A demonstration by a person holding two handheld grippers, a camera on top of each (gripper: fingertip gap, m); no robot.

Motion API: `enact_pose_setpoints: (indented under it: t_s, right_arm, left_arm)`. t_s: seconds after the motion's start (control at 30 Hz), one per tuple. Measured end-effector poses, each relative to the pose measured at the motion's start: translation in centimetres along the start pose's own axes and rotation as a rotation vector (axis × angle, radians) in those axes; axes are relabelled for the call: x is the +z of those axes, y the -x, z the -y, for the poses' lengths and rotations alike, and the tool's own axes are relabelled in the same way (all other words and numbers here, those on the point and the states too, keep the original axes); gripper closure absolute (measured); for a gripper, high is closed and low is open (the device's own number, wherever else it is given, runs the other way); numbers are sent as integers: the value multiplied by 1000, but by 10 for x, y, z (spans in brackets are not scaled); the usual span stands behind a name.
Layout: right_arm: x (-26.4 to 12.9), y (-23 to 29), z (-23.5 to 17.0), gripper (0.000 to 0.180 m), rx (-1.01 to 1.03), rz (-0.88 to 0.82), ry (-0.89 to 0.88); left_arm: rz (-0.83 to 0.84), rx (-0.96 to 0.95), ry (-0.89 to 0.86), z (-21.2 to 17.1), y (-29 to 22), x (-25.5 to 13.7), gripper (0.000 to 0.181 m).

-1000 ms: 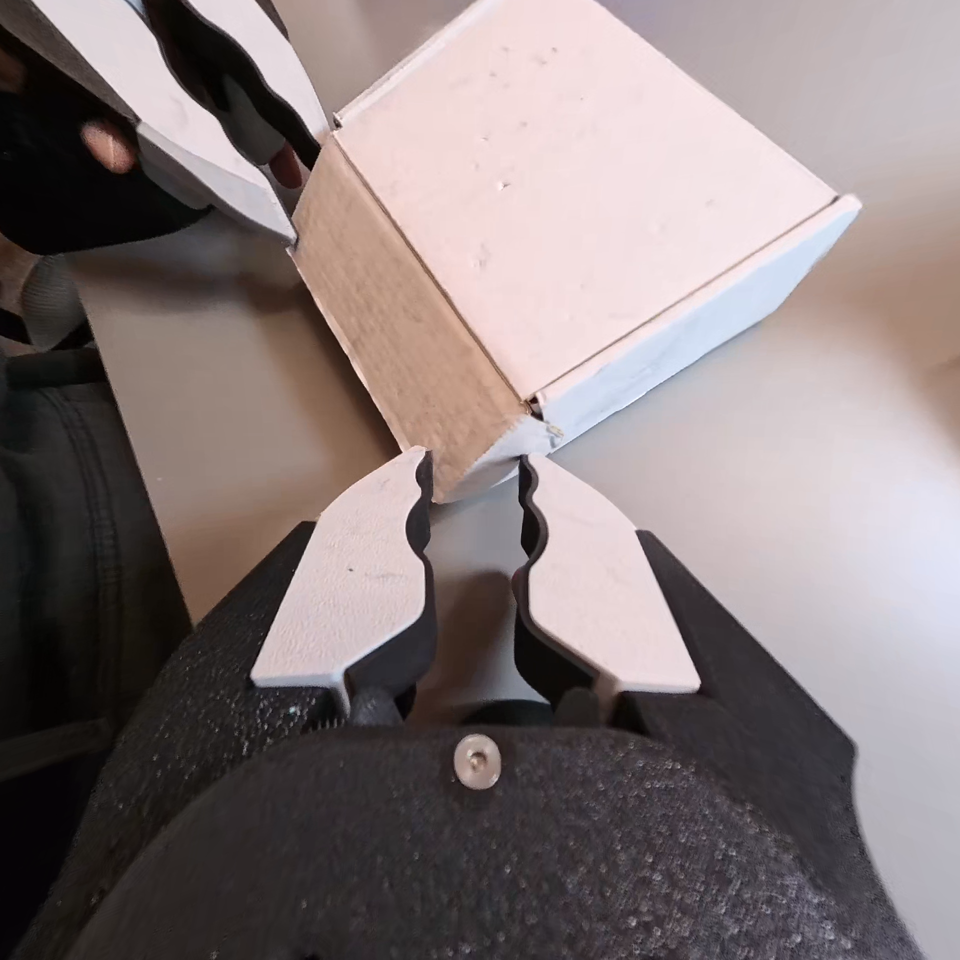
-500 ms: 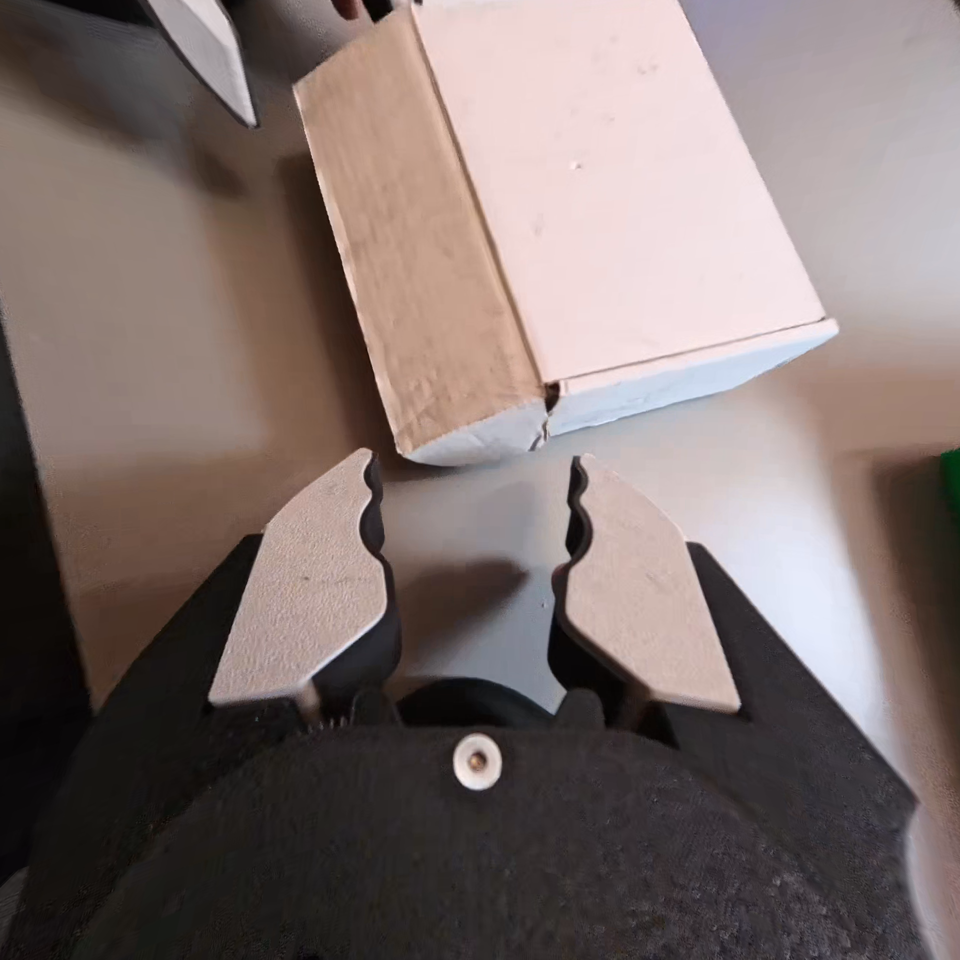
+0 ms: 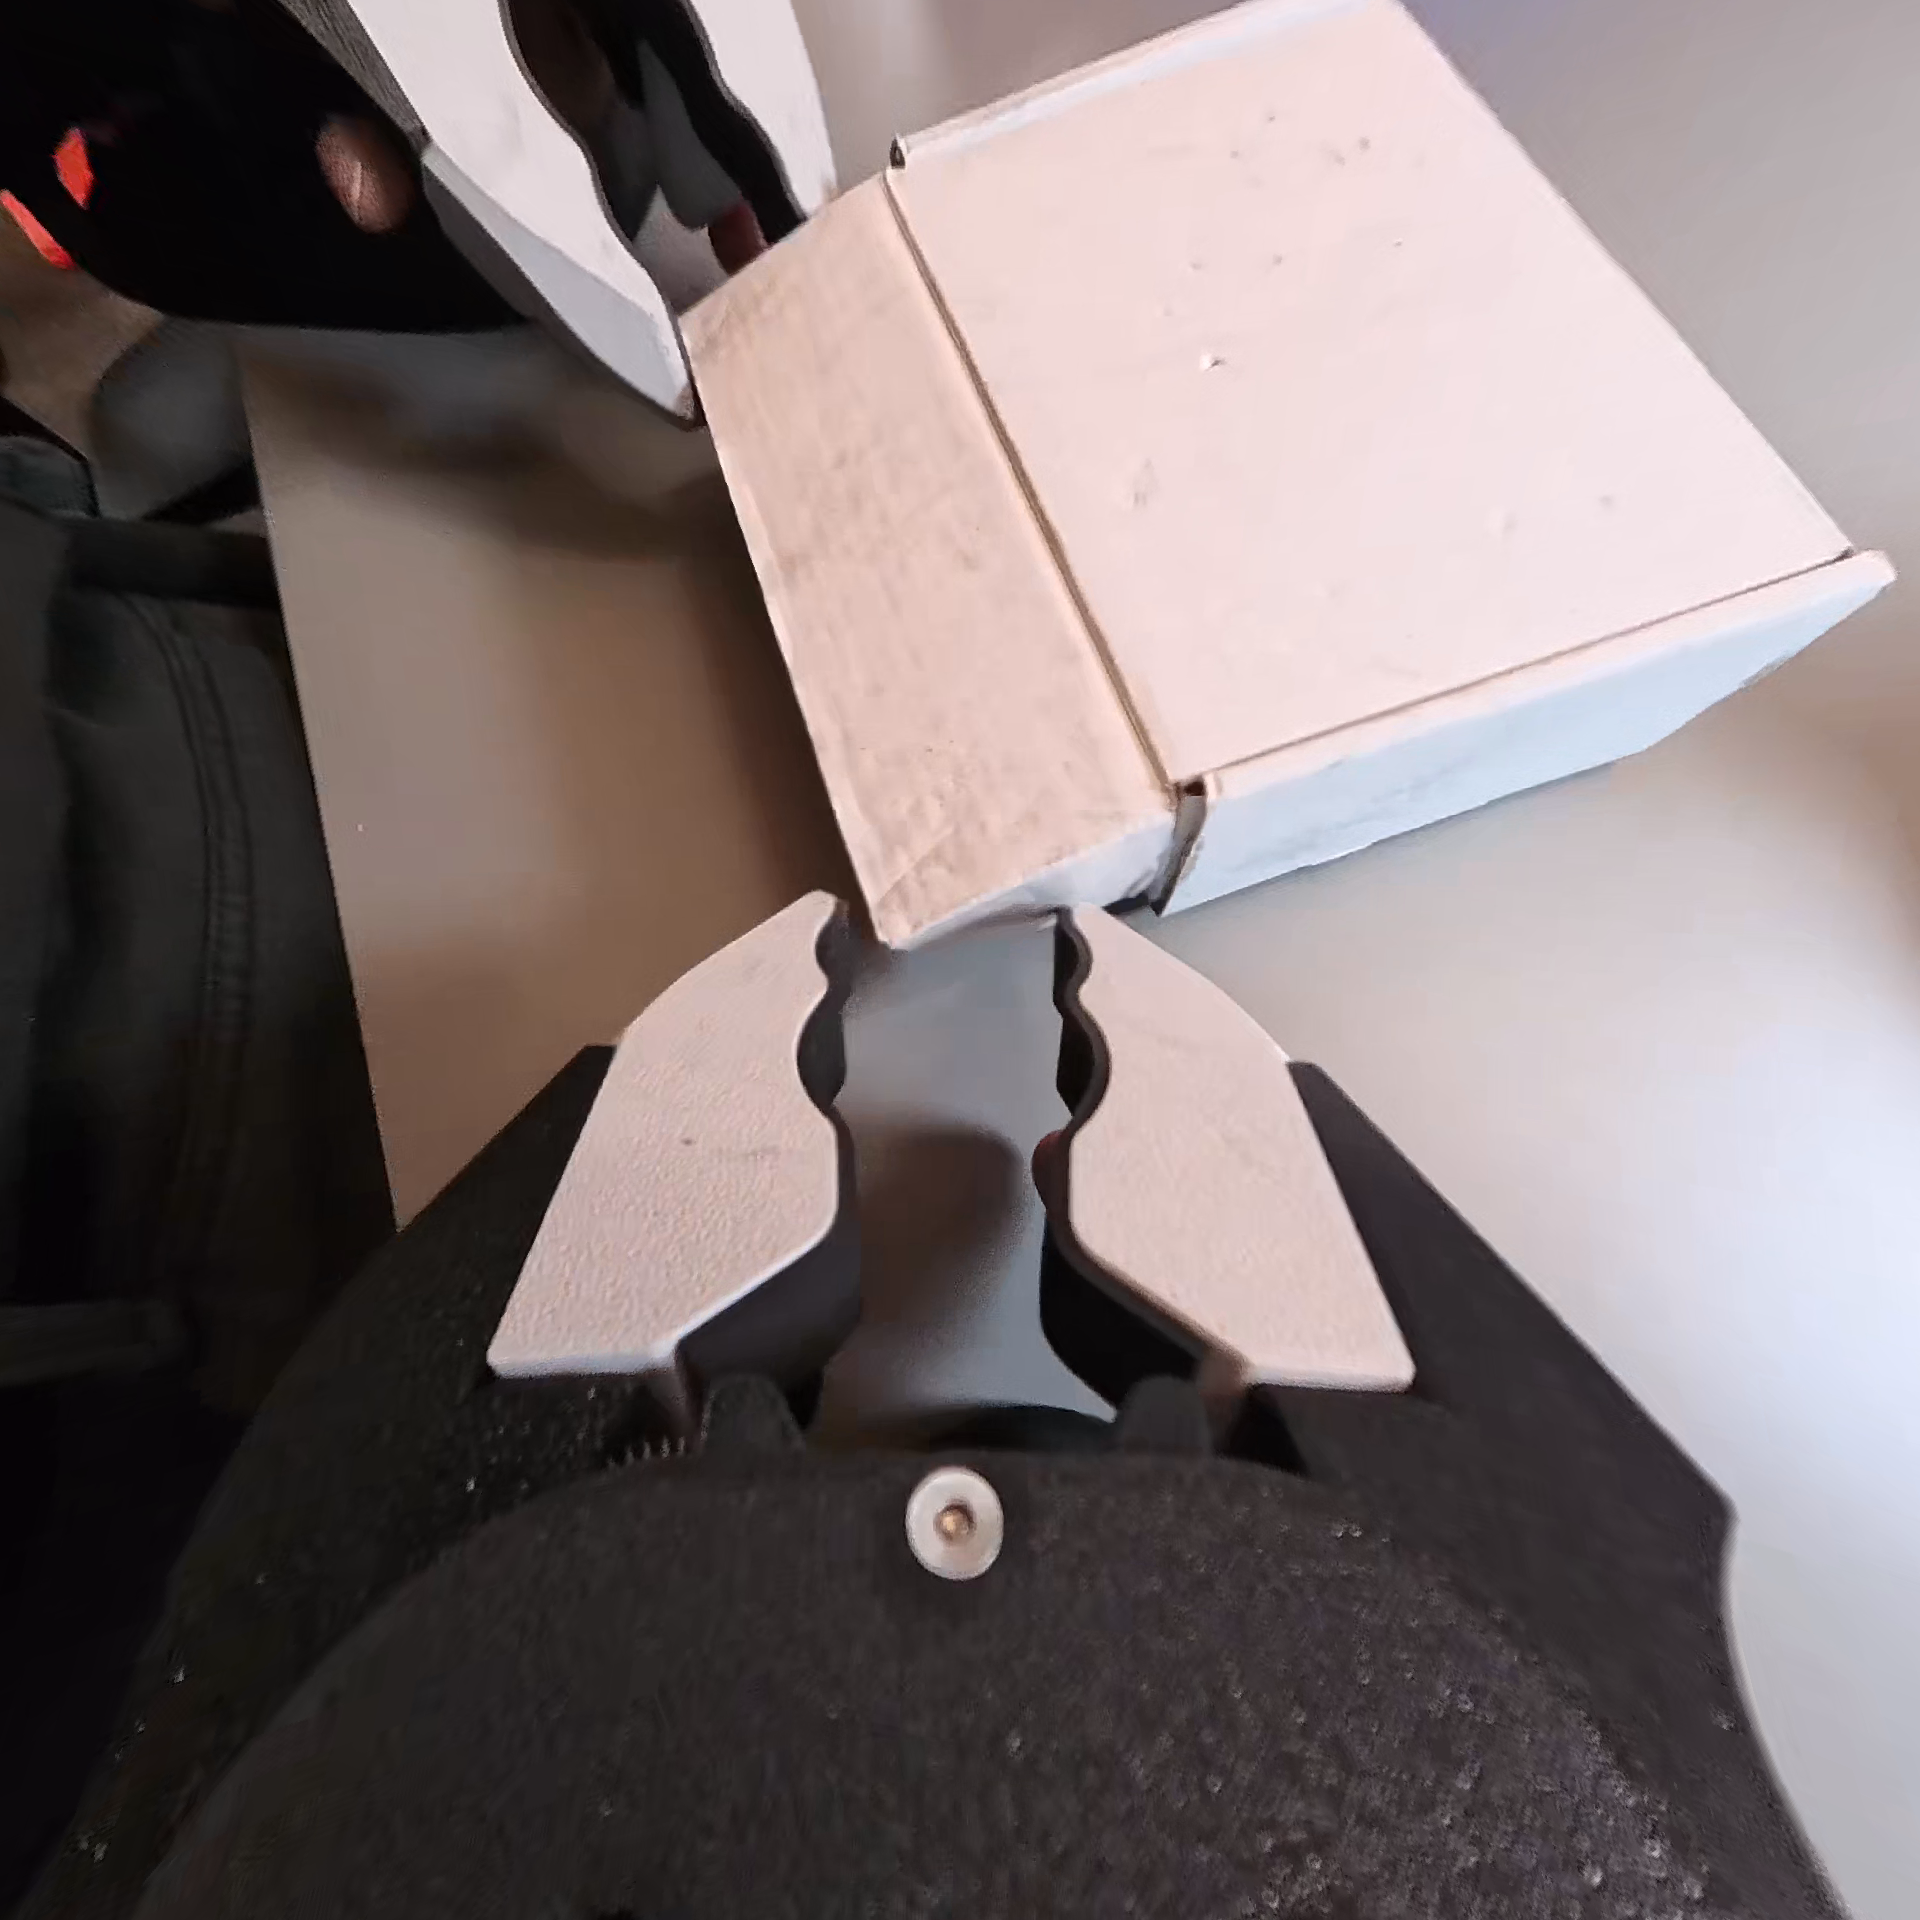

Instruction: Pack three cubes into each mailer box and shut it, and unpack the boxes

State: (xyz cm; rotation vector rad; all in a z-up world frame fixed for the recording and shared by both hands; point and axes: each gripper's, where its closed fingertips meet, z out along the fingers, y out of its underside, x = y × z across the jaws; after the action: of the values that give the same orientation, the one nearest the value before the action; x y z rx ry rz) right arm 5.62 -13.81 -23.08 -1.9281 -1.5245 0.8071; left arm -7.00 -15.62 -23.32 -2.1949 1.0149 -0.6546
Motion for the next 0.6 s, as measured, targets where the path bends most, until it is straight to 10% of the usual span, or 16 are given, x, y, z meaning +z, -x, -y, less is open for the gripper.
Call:
enact_pose_setpoints:
  t_s: [0.03,0.6]
  right_arm:
    - [1,1,-2,139,-12,2,13]
    - [-2,-17,9,152,122,50,-31]
  left_arm:
    - [5,18,3,-1,0,1,143]
    - [-97,-129,-78,7,8,-4,153]
